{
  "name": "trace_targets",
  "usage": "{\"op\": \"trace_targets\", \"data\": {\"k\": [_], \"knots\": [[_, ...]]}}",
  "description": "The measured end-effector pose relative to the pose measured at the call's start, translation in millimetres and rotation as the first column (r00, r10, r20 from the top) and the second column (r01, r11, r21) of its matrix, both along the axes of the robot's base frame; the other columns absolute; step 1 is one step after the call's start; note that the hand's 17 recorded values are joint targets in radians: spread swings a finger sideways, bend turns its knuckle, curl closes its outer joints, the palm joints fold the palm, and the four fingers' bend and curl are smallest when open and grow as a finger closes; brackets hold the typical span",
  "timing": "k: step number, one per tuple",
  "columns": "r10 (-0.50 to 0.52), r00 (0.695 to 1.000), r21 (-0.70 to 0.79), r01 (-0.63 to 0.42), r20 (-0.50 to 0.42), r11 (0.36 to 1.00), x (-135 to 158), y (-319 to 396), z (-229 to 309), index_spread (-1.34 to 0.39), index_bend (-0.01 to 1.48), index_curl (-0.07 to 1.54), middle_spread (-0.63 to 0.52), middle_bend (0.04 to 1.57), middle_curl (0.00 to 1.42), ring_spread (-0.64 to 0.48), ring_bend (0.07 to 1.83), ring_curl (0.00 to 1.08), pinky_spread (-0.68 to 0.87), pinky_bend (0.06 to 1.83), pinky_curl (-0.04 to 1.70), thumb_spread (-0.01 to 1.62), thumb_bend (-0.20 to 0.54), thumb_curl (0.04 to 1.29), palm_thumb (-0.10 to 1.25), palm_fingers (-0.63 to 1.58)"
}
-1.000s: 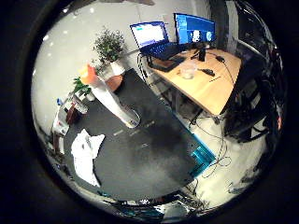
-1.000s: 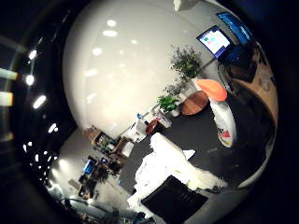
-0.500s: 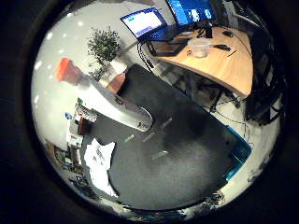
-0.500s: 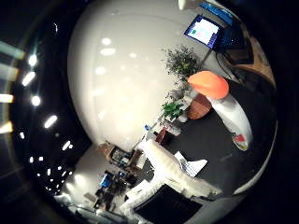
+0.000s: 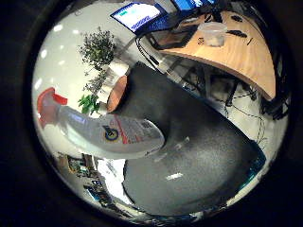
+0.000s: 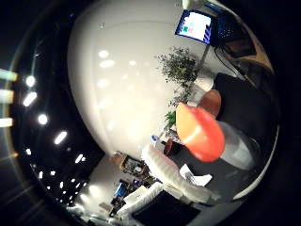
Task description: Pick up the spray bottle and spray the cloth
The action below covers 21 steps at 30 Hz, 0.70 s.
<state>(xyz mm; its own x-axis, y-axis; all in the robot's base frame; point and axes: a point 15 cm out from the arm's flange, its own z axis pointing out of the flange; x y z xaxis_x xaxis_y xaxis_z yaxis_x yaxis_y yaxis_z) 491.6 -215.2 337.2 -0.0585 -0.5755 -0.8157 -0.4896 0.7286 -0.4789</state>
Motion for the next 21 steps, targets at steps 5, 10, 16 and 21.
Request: {"op": "trace_targets", "data": {"k": [5,10,16,21], "knots": [[0.031,0.999,0.015,-0.031,-0.014,0.999,6,14,-10,-0.18,0.17,0.32,0.19,0.19,0.29,0.31,0.28,0.24,0.58,0.68,0.22,1.09,-0.023,0.45,0.45,0.15],[0.093,0.995,0.024,-0.092,-0.024,0.995,18,43,-19,-0.17,0.17,0.31,0.19,0.18,0.29,0.31,0.28,0.24,0.59,0.69,0.23,1.09,-0.023,0.44,0.45,0.14],[0.163,0.986,0.037,-0.162,-0.042,0.986,32,77,-33,-0.17,0.17,0.31,0.19,0.19,0.29,0.31,0.27,0.25,0.58,0.68,0.23,1.09,-0.023,0.44,0.45,0.14],[0.196,0.980,0.024,-0.196,-0.036,0.980,42,94,-29,-0.16,0.17,0.31,0.19,0.19,0.29,0.31,0.27,0.25,0.59,0.67,0.23,1.09,-0.023,0.44,0.46,0.14]]}}
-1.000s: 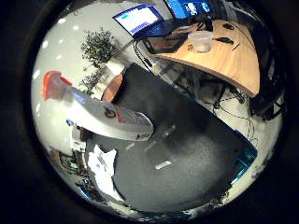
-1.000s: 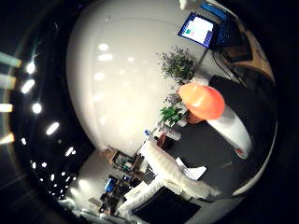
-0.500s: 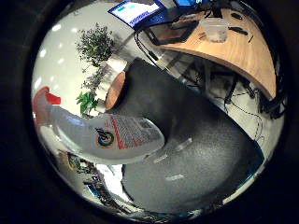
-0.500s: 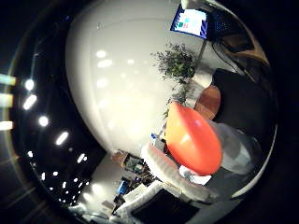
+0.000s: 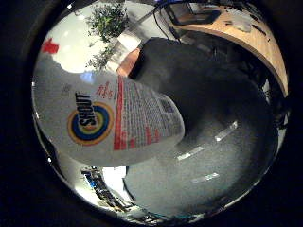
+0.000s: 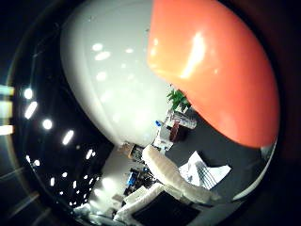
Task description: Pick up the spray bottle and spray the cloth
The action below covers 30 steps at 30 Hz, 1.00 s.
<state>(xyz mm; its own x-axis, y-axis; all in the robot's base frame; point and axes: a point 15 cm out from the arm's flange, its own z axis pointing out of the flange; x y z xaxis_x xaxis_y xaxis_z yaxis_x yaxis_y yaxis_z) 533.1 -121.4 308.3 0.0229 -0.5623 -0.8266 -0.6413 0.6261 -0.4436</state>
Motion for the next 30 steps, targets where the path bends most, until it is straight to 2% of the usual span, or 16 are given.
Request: {"op": "trace_targets", "data": {"k": [2,5,8,9,10,11,12,13,14,16,17,19,21,24,30], "knots": [[0.000,1.000,0.003,0.000,-0.004,1.000,2,0,-3,-0.16,0.16,0.30,0.18,0.20,0.30,0.30,0.30,0.25,0.59,0.69,0.23,1.10,-0.018,0.45,0.48,0.20],[-0.007,1.000,0.011,0.007,0.004,1.000,7,-2,0,-0.18,0.12,0.26,0.10,0.25,0.32,0.25,0.46,0.28,0.59,0.71,0.22,1.10,-0.011,0.46,0.54,0.35],[-0.018,1.000,0.026,0.017,0.003,1.000,10,-6,-3,-0.27,0.12,0.22,-0.14,0.45,0.38,-0.07,0.76,0.36,0.41,0.72,0.20,1.09,-0.011,0.47,0.61,0.63],[-0.021,1.000,0.030,0.021,0.003,0.999,11,-7,-3,-0.33,0.13,0.21,-0.23,0.51,0.41,-0.19,0.86,0.38,0.21,0.81,0.21,1.08,-0.010,0.48,0.64,0.80],[-0.026,1.000,0.033,0.025,0.007,0.999,12,-8,-1,-0.38,0.13,0.20,-0.29,0.55,0.43,-0.27,0.94,0.40,-0.01,0.92,0.23,1.05,-0.008,0.49,0.68,0.99],[-0.027,1.000,0.037,0.027,0.013,0.999,14,-8,2,-0.41,0.14,0.20,-0.34,0.57,0.45,-0.32,0.98,0.43,-0.16,0.97,0.26,1.03,-0.012,0.50,0.70,0.99],[-0.031,0.999,0.040,0.031,0.016,0.999,15,-10,3,-0.45,0.17,0.22,-0.38,0.65,0.50,-0.35,1.04,0.47,-0.34,1.02,0.29,0.97,-0.014,0.52,0.74,1.11],[-0.035,0.999,0.046,0.034,0.017,0.998,16,-10,2,-0.49,0.21,0.24,-0.40,0.73,0.54,-0.35,1.08,0.49,-0.43,1.03,0.30,0.94,-0.018,0.53,0.76,1.19],[-0.037,0.999,0.049,0.037,0.018,0.998,17,-11,2,-0.50,0.32,0.29,-0.40,0.77,0.57,-0.34,1.09,0.50,-0.46,1.05,0.32,0.93,-0.021,0.53,0.77,1.33],[-0.044,0.999,0.060,0.043,0.021,0.997,18,-12,2,-0.51,0.51,0.38,-0.38,0.87,0.63,-0.32,1.12,0.52,-0.47,1.12,0.36,0.92,-0.020,0.55,0.79,1.38],[-0.048,0.999,0.069,0.046,0.025,0.997,19,-12,3,-0.48,0.70,0.47,-0.35,0.95,0.66,-0.30,1.15,0.53,-0.45,1.15,0.39,0.97,-0.014,0.55,0.79,1.41],[-0.053,0.998,0.082,0.050,0.035,0.995,21,-11,6,-0.41,0.90,0.56,-0.31,1.06,0.70,-0.28,1.19,0.56,-0.41,1.20,0.43,1.06,0.024,0.58,0.86,1.39],[-0.049,0.998,0.080,0.045,0.040,0.996,21,-10,7,-0.35,0.99,0.61,-0.27,1.13,0.73,-0.26,1.27,0.59,-0.37,1.25,0.46,1.10,0.061,0.62,0.94,1.34],[-0.038,0.998,0.071,0.035,0.049,0.997,23,-7,10,-0.30,1.06,0.64,-0.23,1.20,0.74,-0.23,1.35,0.60,-0.34,1.29,0.50,1.12,0.072,0.68,1.00,1.29],[0.033,0.996,0.097,-0.040,0.077,0.994,28,9,23,-0.27,1.11,0.66,-0.19,1.26,0.74,-0.21,1.40,0.60,-0.31,1.32,0.55,1.08,0.042,0.79,1.05,1.25]]}}
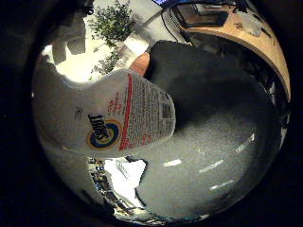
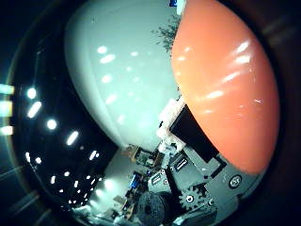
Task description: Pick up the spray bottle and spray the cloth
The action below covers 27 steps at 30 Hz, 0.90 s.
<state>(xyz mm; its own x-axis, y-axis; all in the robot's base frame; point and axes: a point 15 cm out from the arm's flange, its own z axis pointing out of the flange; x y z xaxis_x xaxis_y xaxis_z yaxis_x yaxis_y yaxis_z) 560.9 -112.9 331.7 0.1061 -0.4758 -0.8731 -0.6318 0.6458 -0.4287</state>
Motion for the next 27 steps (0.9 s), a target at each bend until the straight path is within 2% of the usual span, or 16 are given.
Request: {"op": "trace_targets", "data": {"k": [9,16,20,24,27], "knots": [[0.037,0.999,0.038,-0.038,0.030,0.999,-5,0,22,-0.26,1.14,0.66,-0.18,1.29,0.73,-0.20,1.43,0.59,-0.29,1.31,0.58,1.02,-0.008,0.89,1.06,1.24],[0.153,0.988,0.016,-0.152,-0.028,0.988,-36,10,70,-0.26,1.15,0.66,-0.18,1.31,0.72,-0.20,1.44,0.58,-0.30,1.31,0.59,0.97,-0.009,0.97,1.03,1.24],[0.219,0.975,-0.026,-0.219,-0.028,0.975,-59,24,104,-0.26,1.15,0.66,-0.18,1.32,0.71,-0.20,1.44,0.57,-0.31,1.30,0.59,0.95,-0.010,1.00,1.02,1.24],[0.312,0.949,-0.041,-0.314,-0.043,0.948,-85,48,126,-0.26,1.15,0.66,-0.18,1.32,0.71,-0.20,1.44,0.57,-0.31,1.30,0.60,0.93,-0.011,1.02,1.02,1.24],[0.402,0.909,-0.077,-0.411,-0.110,0.909,-112,68,134,-0.26,1.16,0.66,-0.18,1.32,0.71,-0.20,1.45,0.57,-0.31,1.30,0.60,0.92,-0.011,1.03,1.01,1.24]]}}
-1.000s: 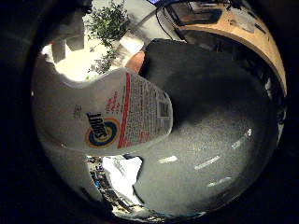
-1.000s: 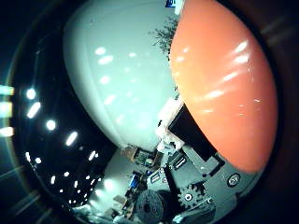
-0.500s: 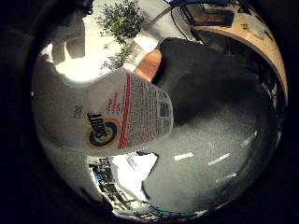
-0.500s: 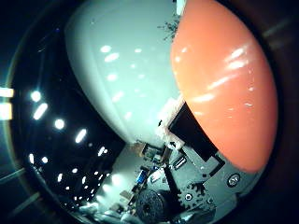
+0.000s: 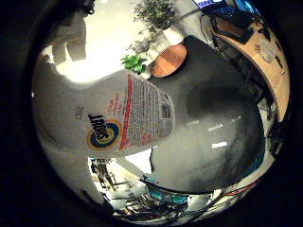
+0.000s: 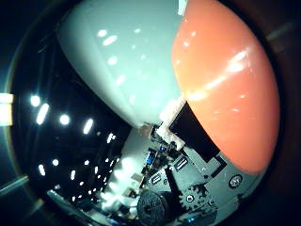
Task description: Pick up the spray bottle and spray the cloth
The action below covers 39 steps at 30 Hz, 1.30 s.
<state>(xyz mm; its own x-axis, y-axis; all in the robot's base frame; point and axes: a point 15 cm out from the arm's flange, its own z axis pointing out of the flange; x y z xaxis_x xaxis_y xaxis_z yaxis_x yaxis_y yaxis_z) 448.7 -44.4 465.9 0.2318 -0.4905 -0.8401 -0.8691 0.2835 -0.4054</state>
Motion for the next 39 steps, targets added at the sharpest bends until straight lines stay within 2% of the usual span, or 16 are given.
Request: {"op": "trace_targets", "data": {"k": [3,7,14,18,25,34,39], "knots": [[0.114,0.993,-0.017,-0.114,-0.024,0.993,-28,31,14,-0.26,1.16,0.66,-0.18,1.32,0.70,-0.20,1.45,0.57,-0.30,1.30,0.61,0.91,-0.010,1.04,1.01,1.23],[0.290,0.956,-0.013,-0.291,-0.053,0.957,-74,90,39,-0.26,1.16,0.66,-0.18,1.33,0.70,-0.20,1.45,0.57,-0.30,1.30,0.61,0.91,-0.009,1.05,1.01,1.23],[0.422,0.898,-0.011,-0.426,-0.125,0.904,-114,168,62,-0.26,1.17,0.66,-0.18,1.33,0.70,-0.20,1.45,0.57,-0.30,1.30,0.62,0.92,-0.008,1.07,1.01,1.23],[0.509,0.838,0.020,-0.515,-0.199,0.857,-129,216,64,-0.26,1.17,0.66,-0.18,1.33,0.70,-0.20,1.45,0.57,-0.31,1.30,0.62,0.93,-0.009,1.07,1.01,1.23],[0.578,0.729,0.149,-0.567,-0.367,0.810,-98,262,33,-0.26,1.17,0.66,-0.18,1.33,0.70,-0.20,1.45,0.57,-0.30,1.29,0.62,0.94,-0.008,1.09,1.01,1.23],[0.598,0.601,0.399,-0.445,-0.530,0.802,-30,281,-49,-0.26,1.16,0.65,-0.18,1.33,0.69,-0.20,1.45,0.57,-0.30,1.29,0.63,0.97,-0.008,1.09,1.01,1.23],[0.530,0.604,0.404,-0.346,-0.595,0.847,4,277,-107,-0.26,1.16,0.65,-0.18,1.33,0.70,-0.20,1.45,0.57,-0.30,1.29,0.63,0.98,-0.007,1.09,1.01,1.23]]}}
